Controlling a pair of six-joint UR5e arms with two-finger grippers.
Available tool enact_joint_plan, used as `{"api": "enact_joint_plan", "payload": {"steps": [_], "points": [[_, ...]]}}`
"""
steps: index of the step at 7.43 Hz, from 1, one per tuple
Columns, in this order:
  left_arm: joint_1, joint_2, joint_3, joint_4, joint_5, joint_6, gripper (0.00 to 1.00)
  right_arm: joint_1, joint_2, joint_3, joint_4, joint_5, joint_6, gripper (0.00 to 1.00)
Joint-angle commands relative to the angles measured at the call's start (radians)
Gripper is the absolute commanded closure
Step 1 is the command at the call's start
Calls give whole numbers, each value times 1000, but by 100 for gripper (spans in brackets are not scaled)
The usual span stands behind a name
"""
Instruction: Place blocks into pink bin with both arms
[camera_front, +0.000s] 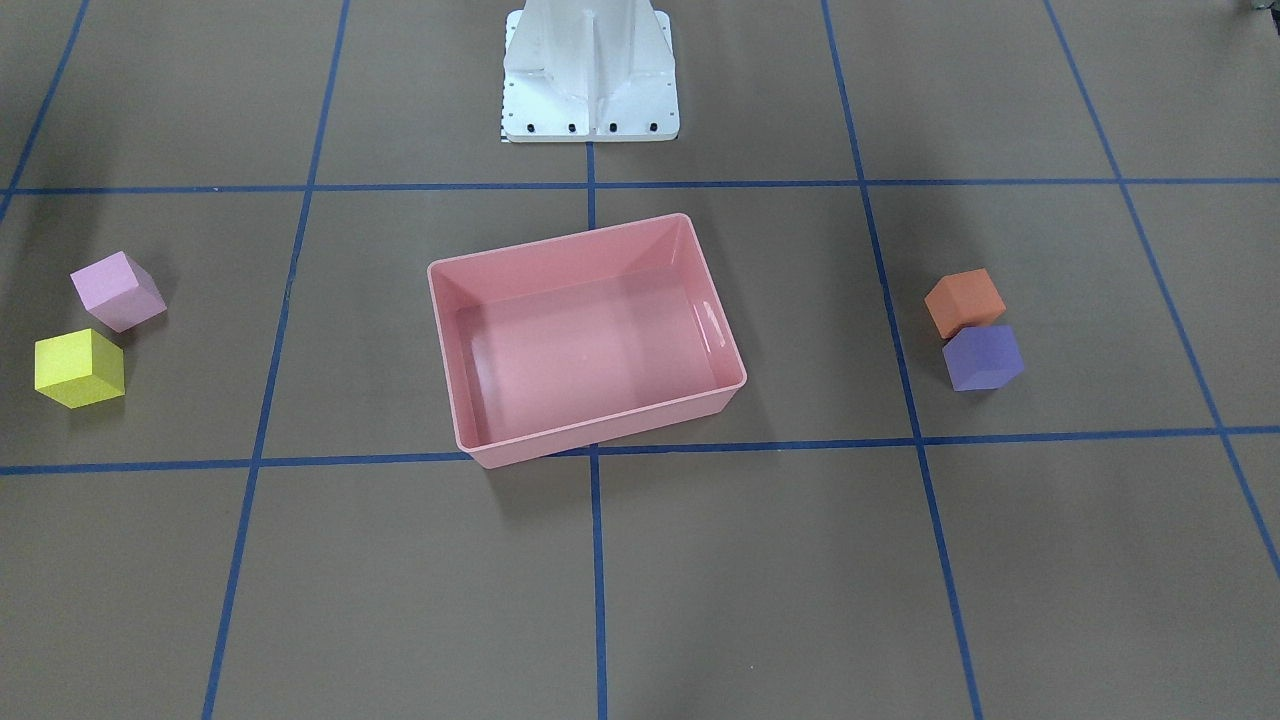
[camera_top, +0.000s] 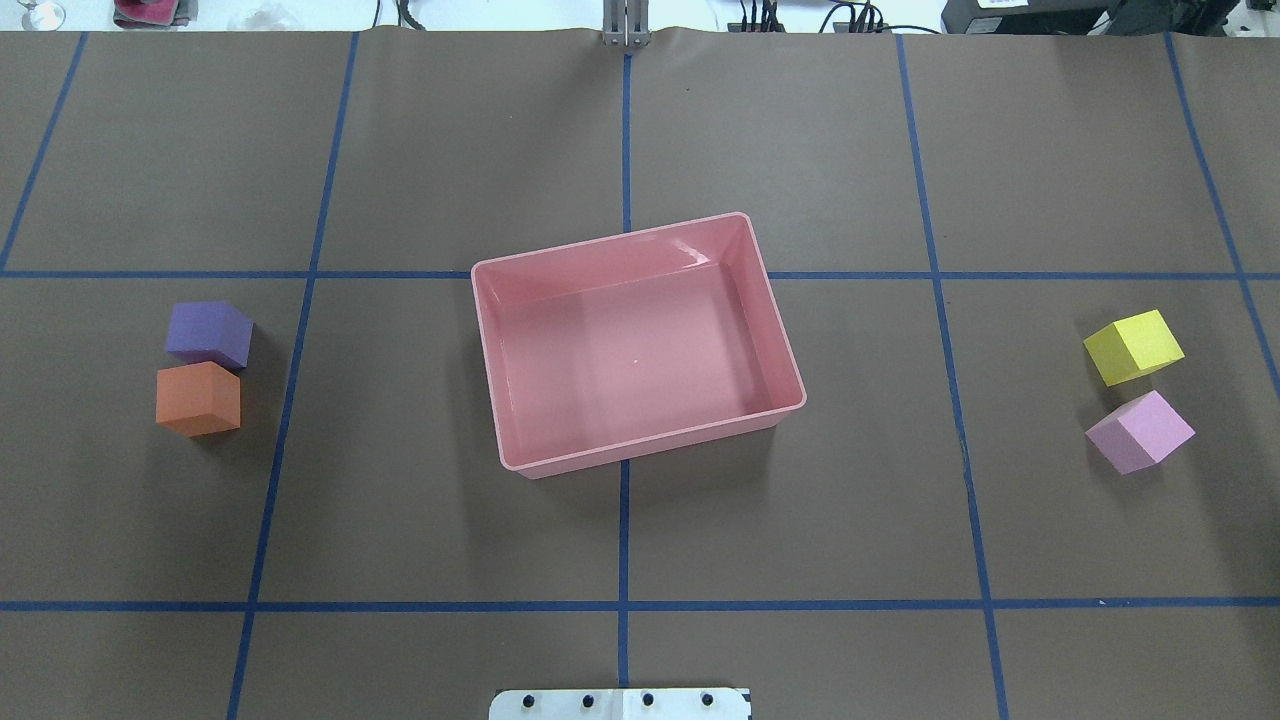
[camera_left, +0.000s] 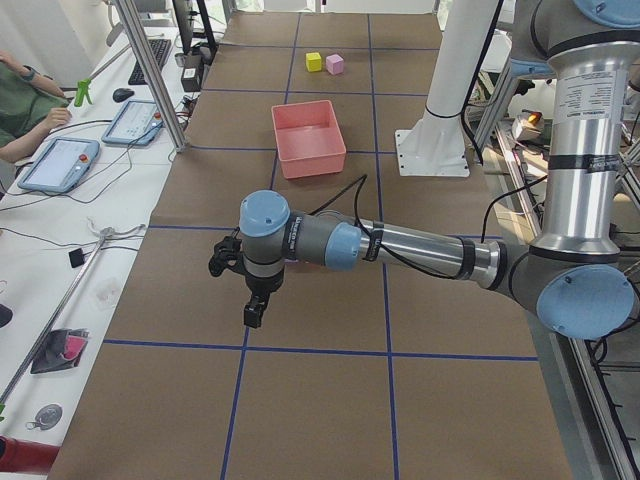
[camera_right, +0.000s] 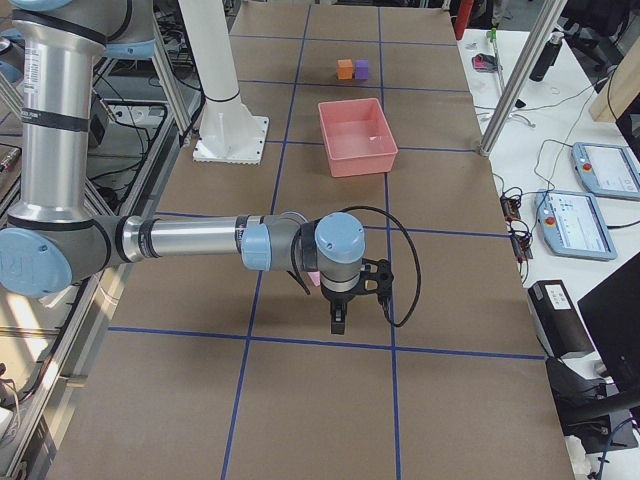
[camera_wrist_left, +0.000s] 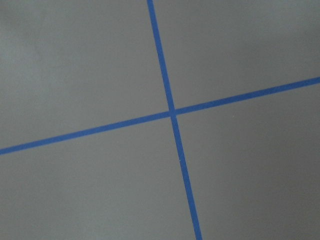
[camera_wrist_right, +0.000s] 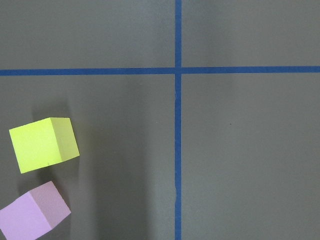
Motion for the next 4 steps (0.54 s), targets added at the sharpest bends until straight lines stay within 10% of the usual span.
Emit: {"api": "enact_joint_plan", "payload": {"steps": [1, 4], "points": [[95, -24, -97, 1, 2, -153, 0, -1, 0, 3, 0, 2, 2, 0], [160, -31, -130, -71, -160, -716, 0, -1, 32, -13, 2, -2, 0, 0]]}}
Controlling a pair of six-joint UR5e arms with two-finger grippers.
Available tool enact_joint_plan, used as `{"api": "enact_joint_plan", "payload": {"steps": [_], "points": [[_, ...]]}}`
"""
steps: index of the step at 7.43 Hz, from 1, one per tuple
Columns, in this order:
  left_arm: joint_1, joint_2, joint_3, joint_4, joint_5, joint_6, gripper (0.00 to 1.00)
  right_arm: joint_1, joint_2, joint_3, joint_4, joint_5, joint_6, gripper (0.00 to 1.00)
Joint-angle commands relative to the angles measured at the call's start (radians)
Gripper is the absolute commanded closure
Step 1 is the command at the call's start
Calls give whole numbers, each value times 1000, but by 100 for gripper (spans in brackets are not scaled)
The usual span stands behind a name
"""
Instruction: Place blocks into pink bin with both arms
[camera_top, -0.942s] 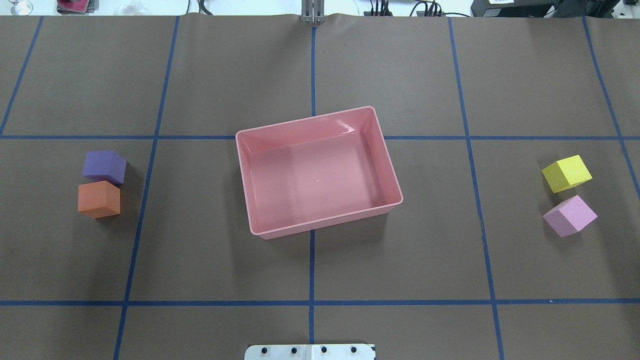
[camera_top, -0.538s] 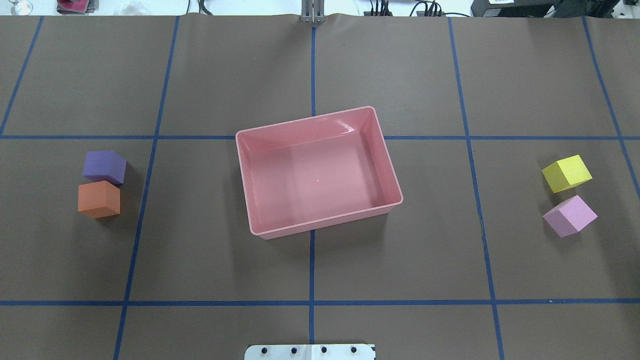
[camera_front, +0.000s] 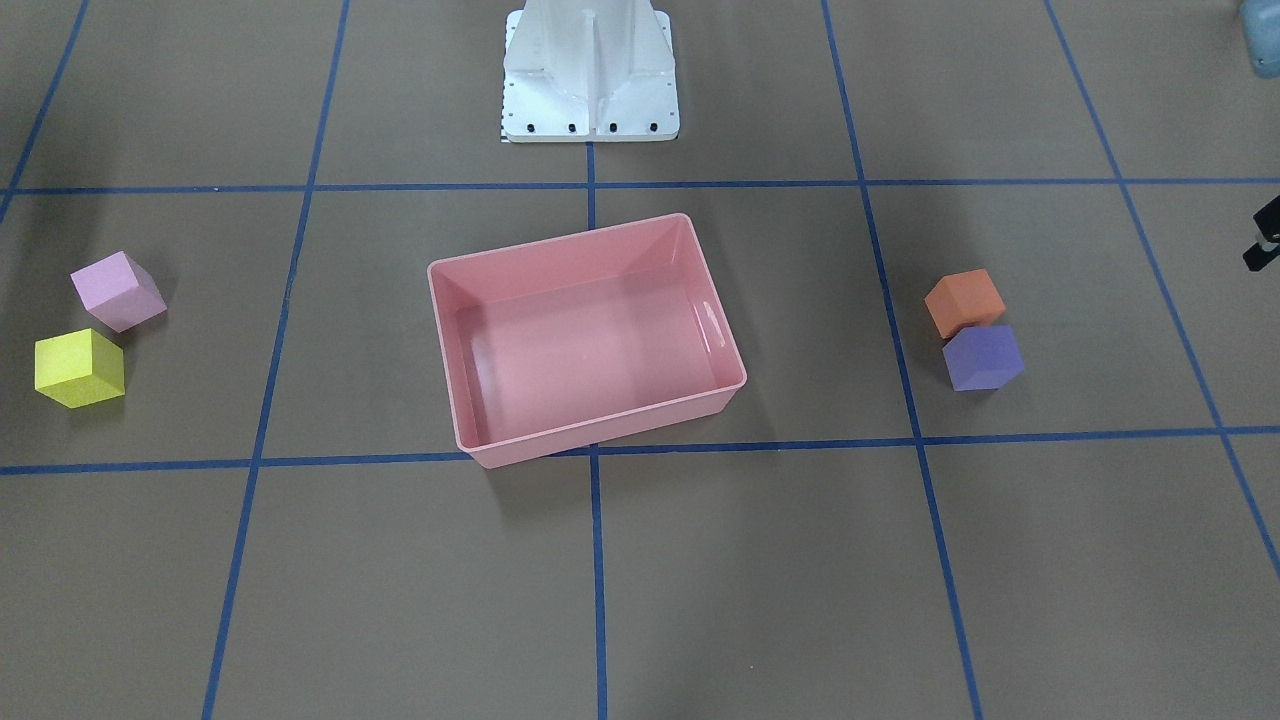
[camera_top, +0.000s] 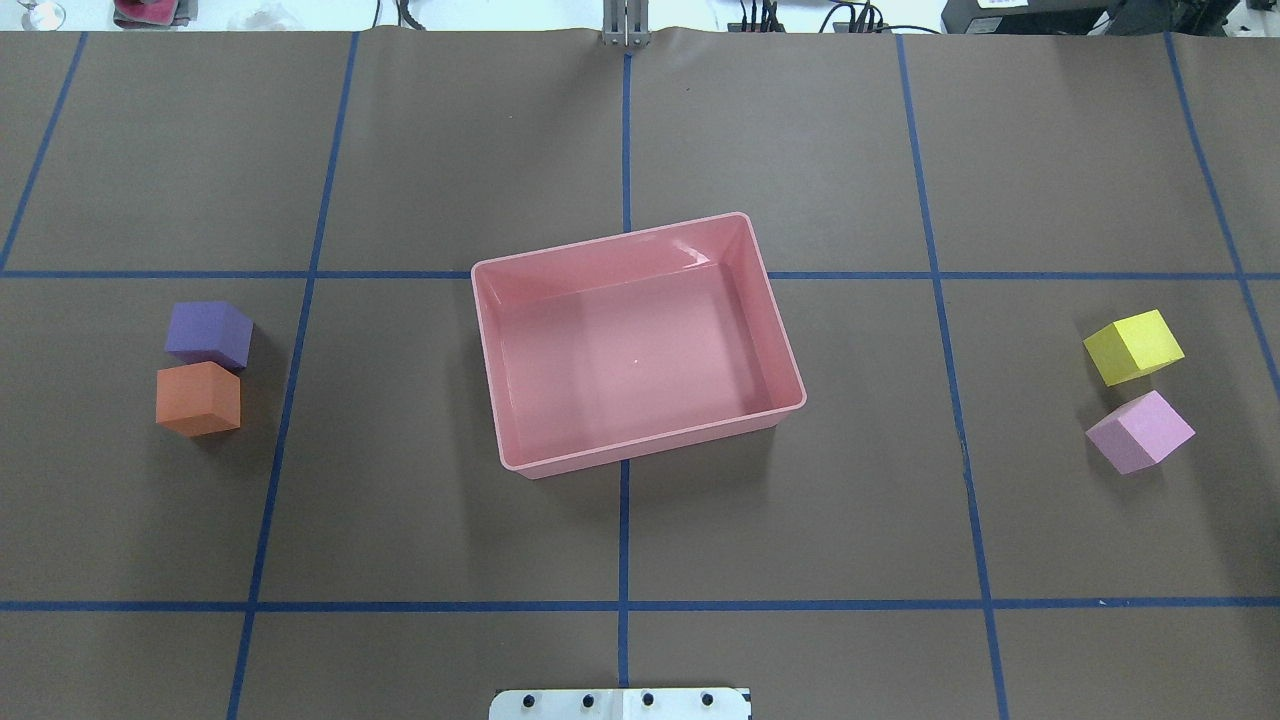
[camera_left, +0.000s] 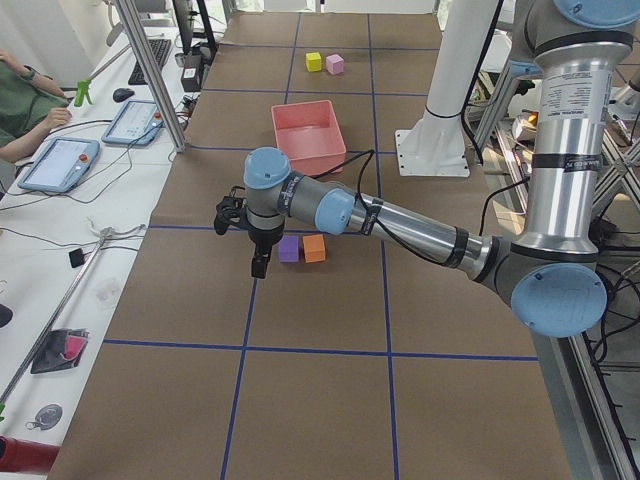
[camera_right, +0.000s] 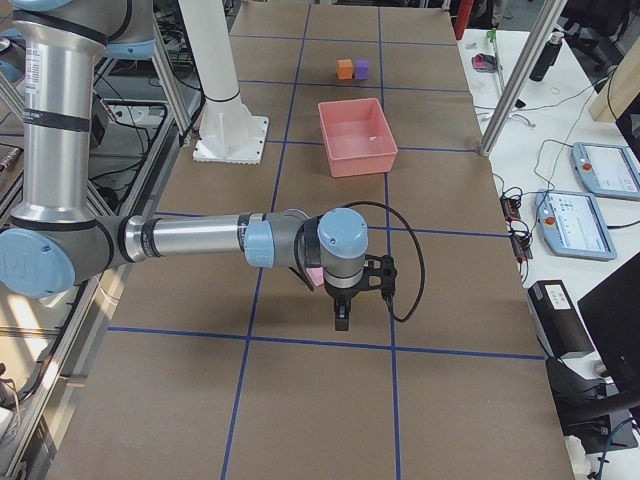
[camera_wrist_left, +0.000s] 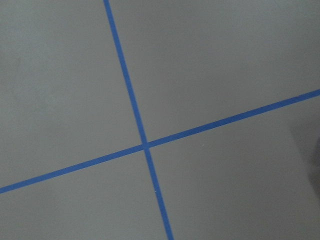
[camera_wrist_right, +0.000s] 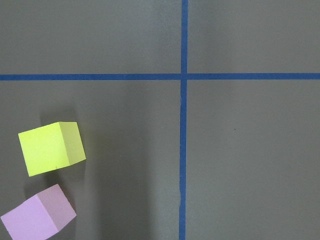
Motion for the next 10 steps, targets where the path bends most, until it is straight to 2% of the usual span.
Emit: {"api": "enact_joint_plan", "payload": {"steps": [1, 2, 4, 6, 7, 10], "points": [[132, 2, -21, -145, -35, -390, 0, -2, 12, -41, 4, 0, -5, 0], [246, 2, -35, -195, 87, -539, 0, -2, -1, -43, 37, 0, -8, 0], [461, 3, -67, -221, 303, -691, 0, -2, -5, -52, 65, 1, 4, 0], [532, 14, -49, -302, 335, -748, 0, -2, -3, -53, 65, 10, 28, 0], [560, 16, -32, -325, 381, -749, 0, -2, -3, -55, 65, 22, 28, 0], [571, 66, 14, -420, 384, -689, 0, -2, -1, -55, 63, 27, 30, 0]]}}
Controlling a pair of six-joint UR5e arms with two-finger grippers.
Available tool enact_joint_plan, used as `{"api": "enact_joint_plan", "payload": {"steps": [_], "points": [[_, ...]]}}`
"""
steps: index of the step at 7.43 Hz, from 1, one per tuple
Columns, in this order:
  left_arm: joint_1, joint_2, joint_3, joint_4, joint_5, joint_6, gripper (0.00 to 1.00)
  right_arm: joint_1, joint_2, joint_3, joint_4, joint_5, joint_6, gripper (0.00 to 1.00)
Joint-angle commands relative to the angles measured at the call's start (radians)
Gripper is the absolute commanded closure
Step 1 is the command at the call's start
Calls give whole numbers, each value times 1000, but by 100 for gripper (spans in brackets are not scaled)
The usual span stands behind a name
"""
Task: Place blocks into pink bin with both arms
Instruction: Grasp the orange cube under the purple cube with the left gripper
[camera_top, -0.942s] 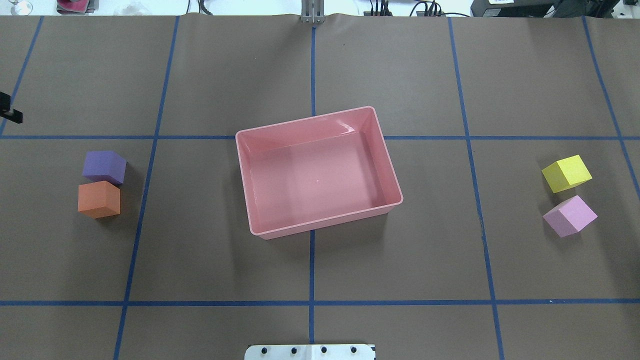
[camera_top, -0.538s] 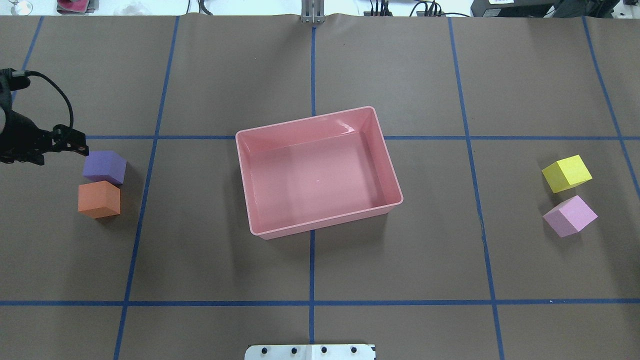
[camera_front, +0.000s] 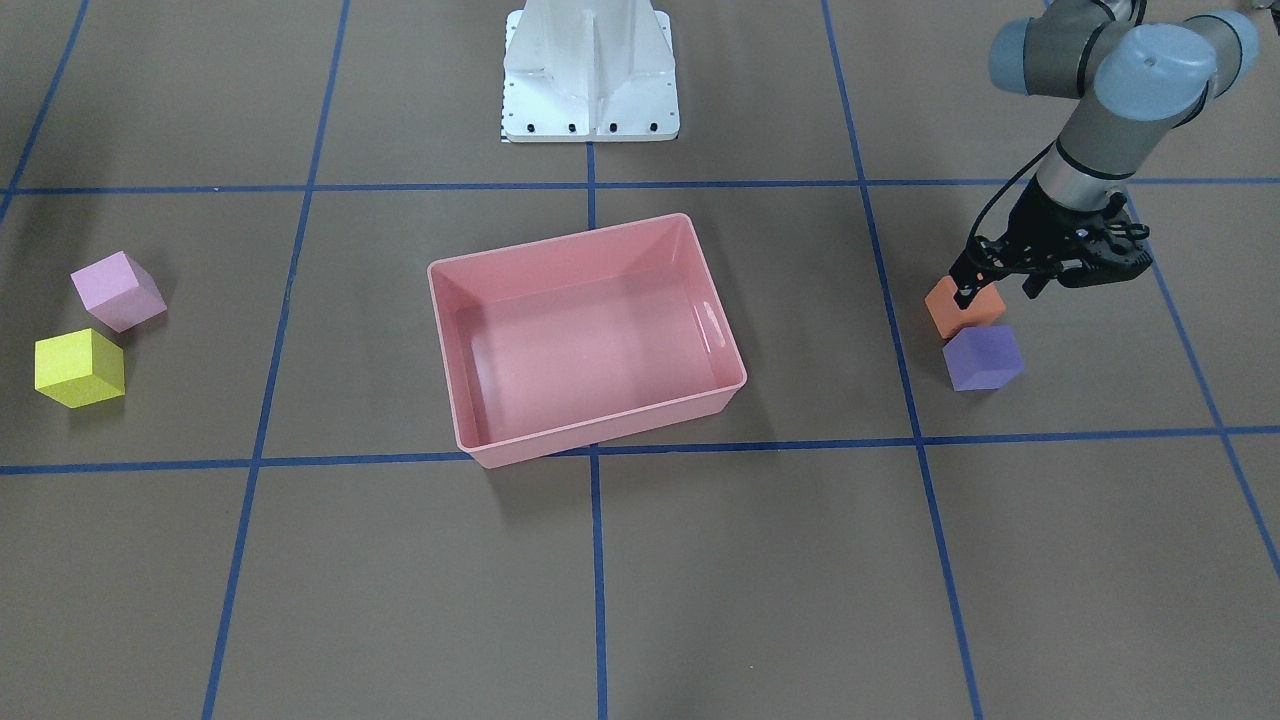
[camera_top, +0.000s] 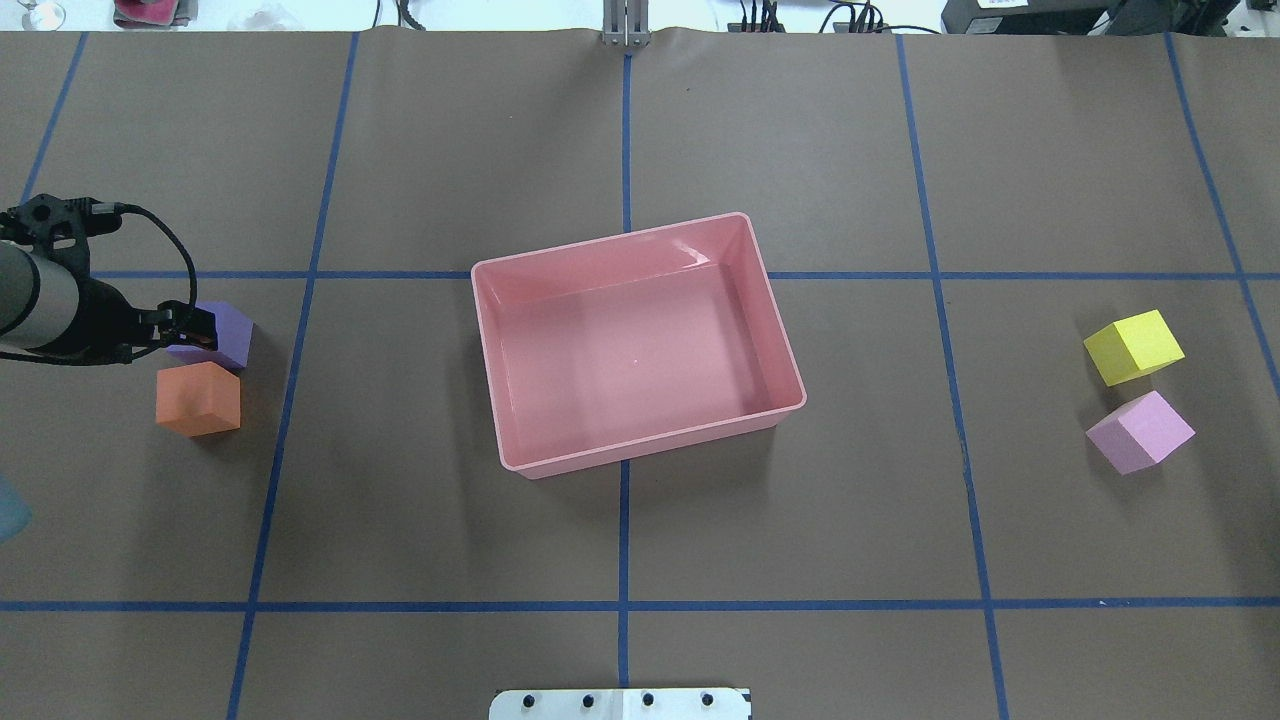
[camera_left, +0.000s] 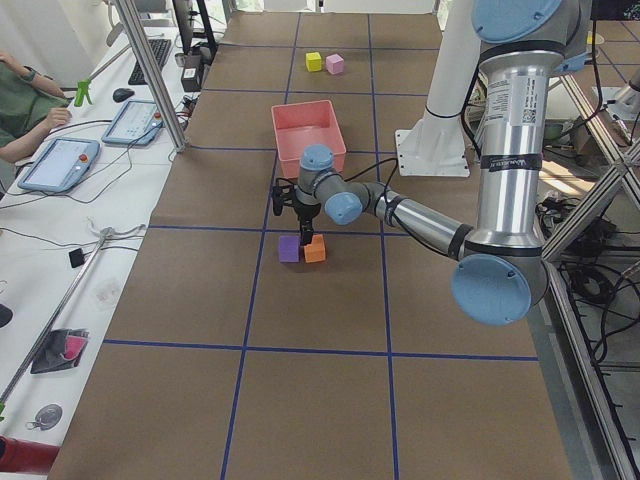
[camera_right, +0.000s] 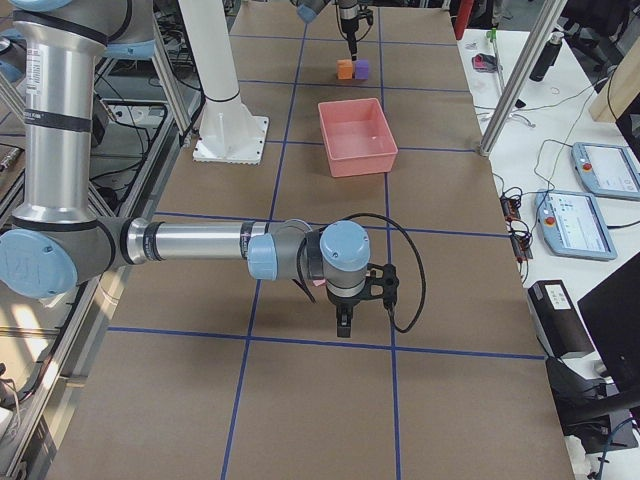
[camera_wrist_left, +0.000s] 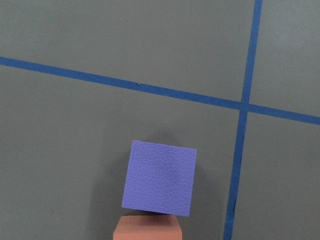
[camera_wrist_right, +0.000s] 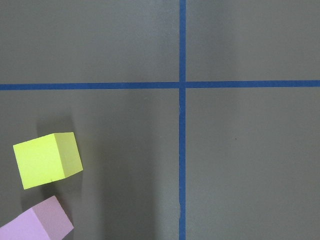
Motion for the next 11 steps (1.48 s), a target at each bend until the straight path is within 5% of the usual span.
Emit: {"api": "enact_joint_plan", "payload": {"steps": [1, 11], "points": [[8, 26, 23, -57, 3, 18, 0, 0, 0, 0, -1, 2, 1, 0], [88, 8, 83, -57, 3, -19, 0, 0, 0, -15, -1, 15, 0, 0]]}}
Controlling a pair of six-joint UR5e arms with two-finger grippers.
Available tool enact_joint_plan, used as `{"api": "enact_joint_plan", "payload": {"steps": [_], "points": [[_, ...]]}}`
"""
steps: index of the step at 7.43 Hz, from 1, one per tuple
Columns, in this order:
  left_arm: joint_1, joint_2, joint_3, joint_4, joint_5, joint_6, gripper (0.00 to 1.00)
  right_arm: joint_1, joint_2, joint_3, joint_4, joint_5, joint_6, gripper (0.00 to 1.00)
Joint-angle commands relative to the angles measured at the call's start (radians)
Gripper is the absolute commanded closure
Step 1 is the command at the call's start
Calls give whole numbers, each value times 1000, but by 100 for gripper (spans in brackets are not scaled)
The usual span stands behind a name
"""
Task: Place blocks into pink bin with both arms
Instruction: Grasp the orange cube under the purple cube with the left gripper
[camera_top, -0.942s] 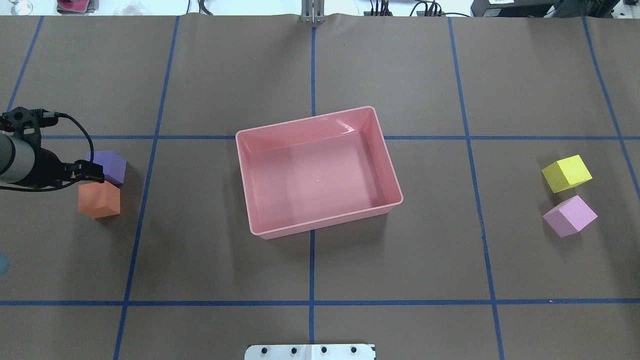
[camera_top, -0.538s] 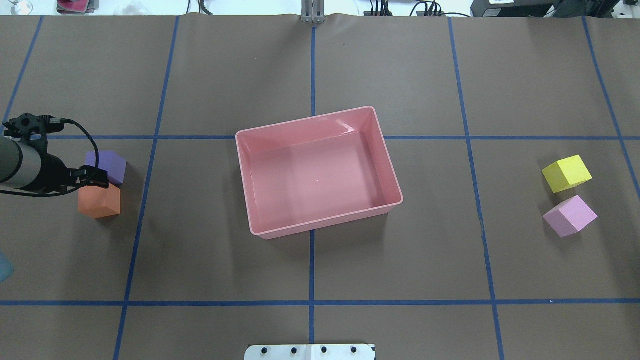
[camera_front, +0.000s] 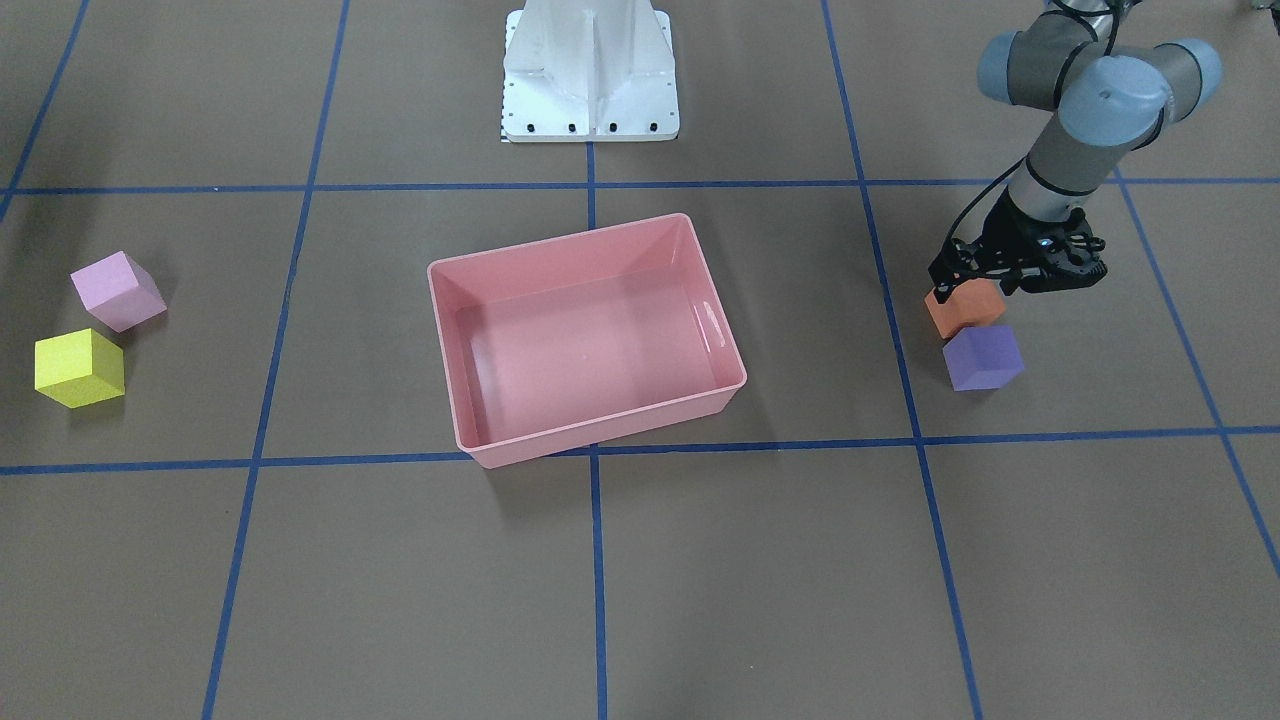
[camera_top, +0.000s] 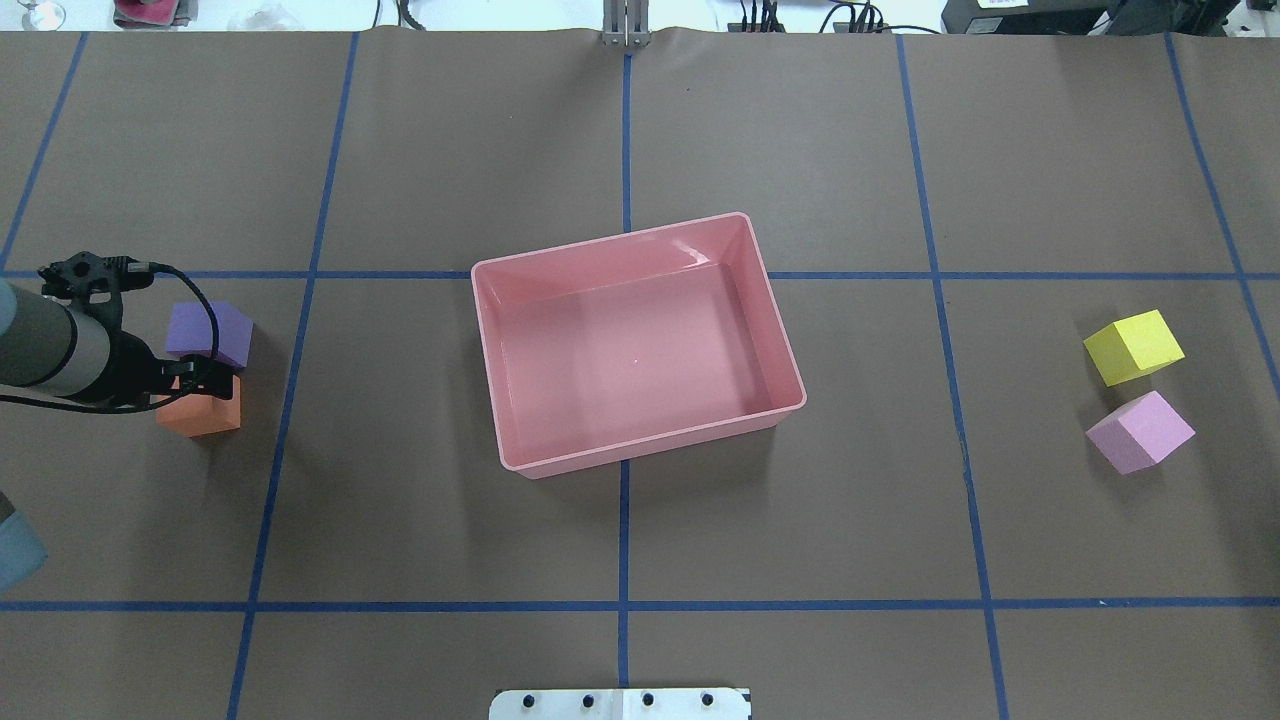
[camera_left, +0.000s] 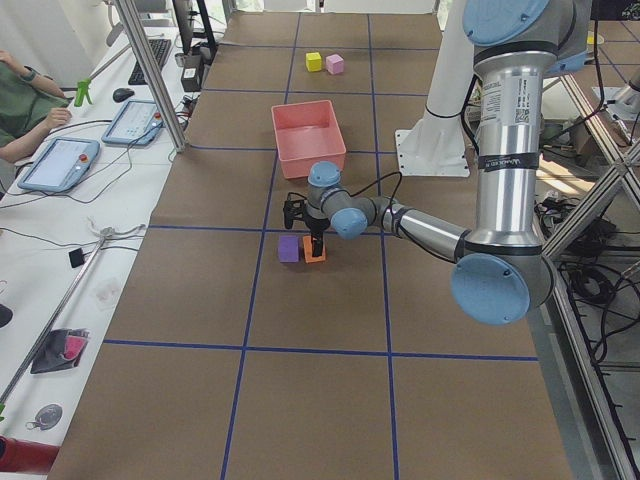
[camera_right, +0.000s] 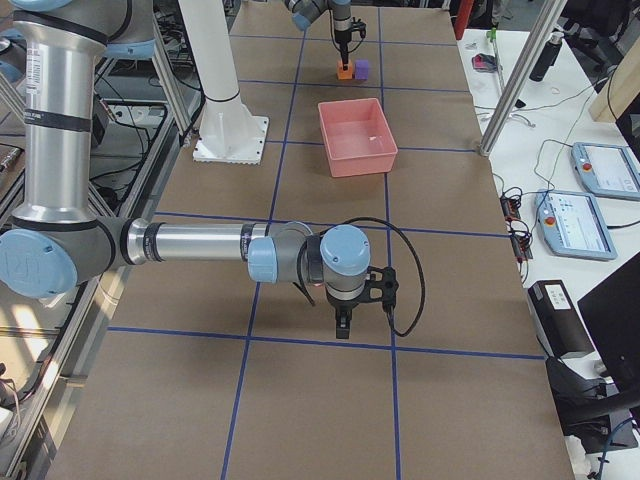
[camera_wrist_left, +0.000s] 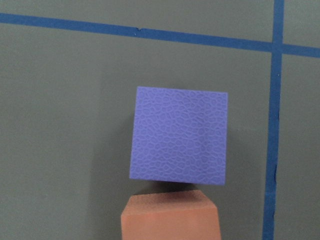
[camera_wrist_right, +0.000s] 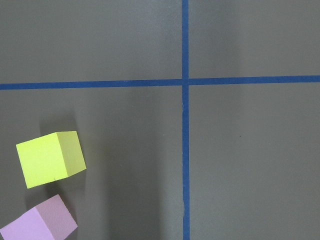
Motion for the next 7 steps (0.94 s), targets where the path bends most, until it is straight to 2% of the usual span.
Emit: {"api": "enact_joint_plan", "payload": {"steps": [1, 2, 4, 5, 7], "points": [[5, -13, 21, -2, -2, 0, 0, 0, 0, -1, 0, 1, 0, 0], [5, -19, 26, -2, -2, -3, 11, 0, 3, 0, 0, 5, 0, 0], [4, -19, 23, 4, -6, -5, 86, 0, 8, 0, 0, 5, 0, 0], [-2, -13, 6, 10, -14, 9, 100, 0, 8, 2, 2, 5, 3, 0], [-73, -5, -82, 92, -105, 56, 100, 0, 9, 9, 11, -1, 41, 0]]}}
